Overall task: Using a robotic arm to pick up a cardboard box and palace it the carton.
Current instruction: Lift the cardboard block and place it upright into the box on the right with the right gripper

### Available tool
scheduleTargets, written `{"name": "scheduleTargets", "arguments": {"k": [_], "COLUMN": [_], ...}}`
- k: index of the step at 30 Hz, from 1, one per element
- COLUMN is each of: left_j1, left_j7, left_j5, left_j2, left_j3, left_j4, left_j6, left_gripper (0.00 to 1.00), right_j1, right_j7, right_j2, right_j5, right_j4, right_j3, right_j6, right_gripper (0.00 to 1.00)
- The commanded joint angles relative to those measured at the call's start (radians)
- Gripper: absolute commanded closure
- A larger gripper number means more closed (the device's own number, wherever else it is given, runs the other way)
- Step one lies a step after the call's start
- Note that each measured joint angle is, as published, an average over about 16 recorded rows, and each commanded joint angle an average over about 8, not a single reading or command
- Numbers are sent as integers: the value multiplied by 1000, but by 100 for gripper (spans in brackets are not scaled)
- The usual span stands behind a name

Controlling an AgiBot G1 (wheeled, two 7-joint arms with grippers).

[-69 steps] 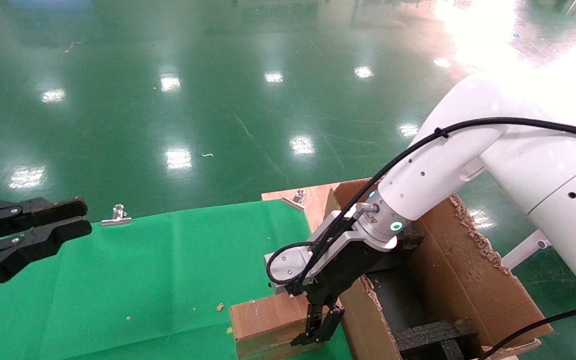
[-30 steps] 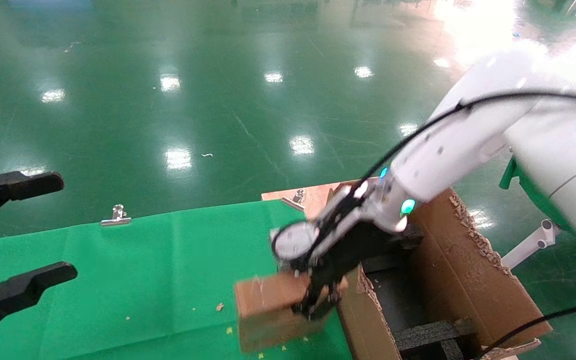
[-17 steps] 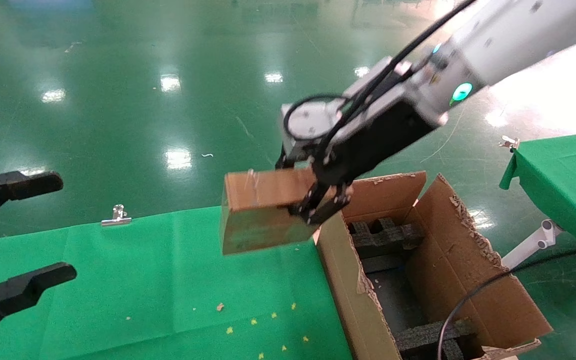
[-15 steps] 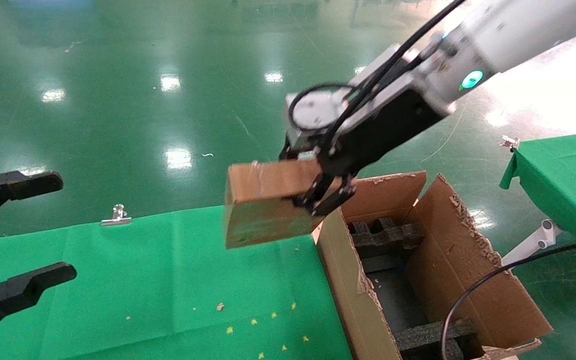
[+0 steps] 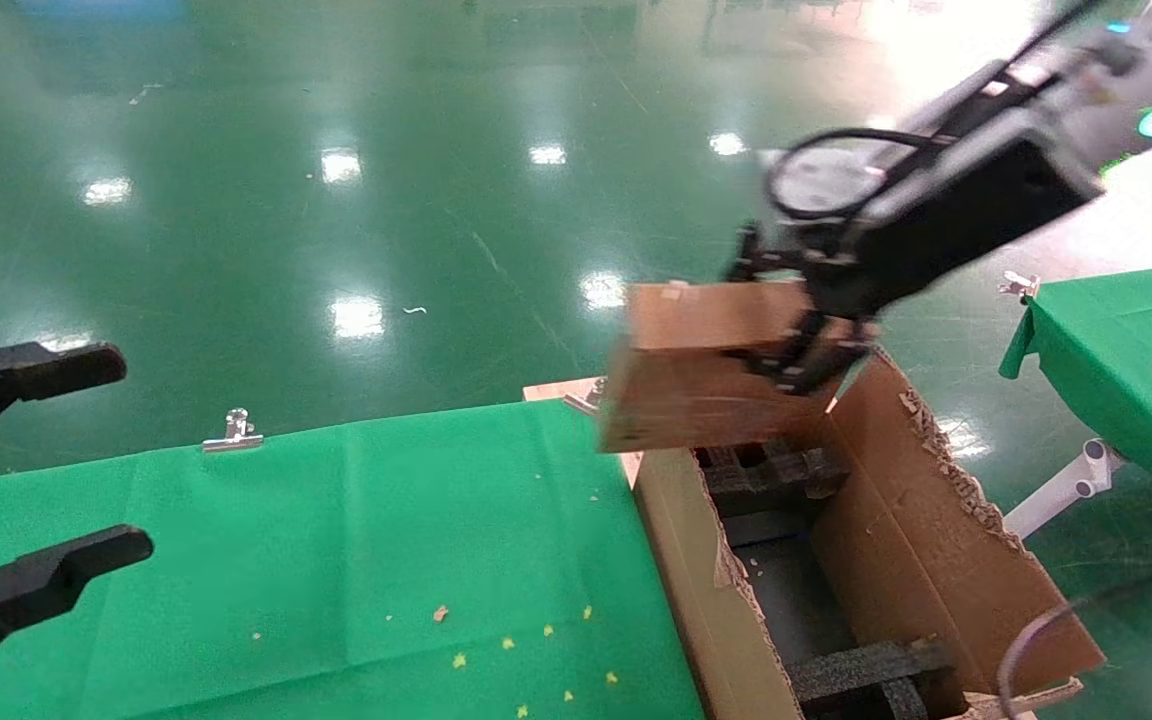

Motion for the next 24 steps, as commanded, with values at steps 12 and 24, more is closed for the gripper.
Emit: {"name": "scheduleTargets", "arguments": {"k": [12,24], "left_j1": [0,0], "left_j7": [0,0], "left_j5": [0,0], "left_j2": [0,0], "left_j3": [0,0], "left_j4": [0,0], "left_j6": [0,0], "left_gripper": [0,0], "right_j1": [64,-140], "right_j7": [41,220], "right_j2": [166,293], "right_j5": [34,212], "right_j4": [-45,-248], "right_j3": [-202,-198], "right_j6": [14,161], "right_gripper": [100,100]}}
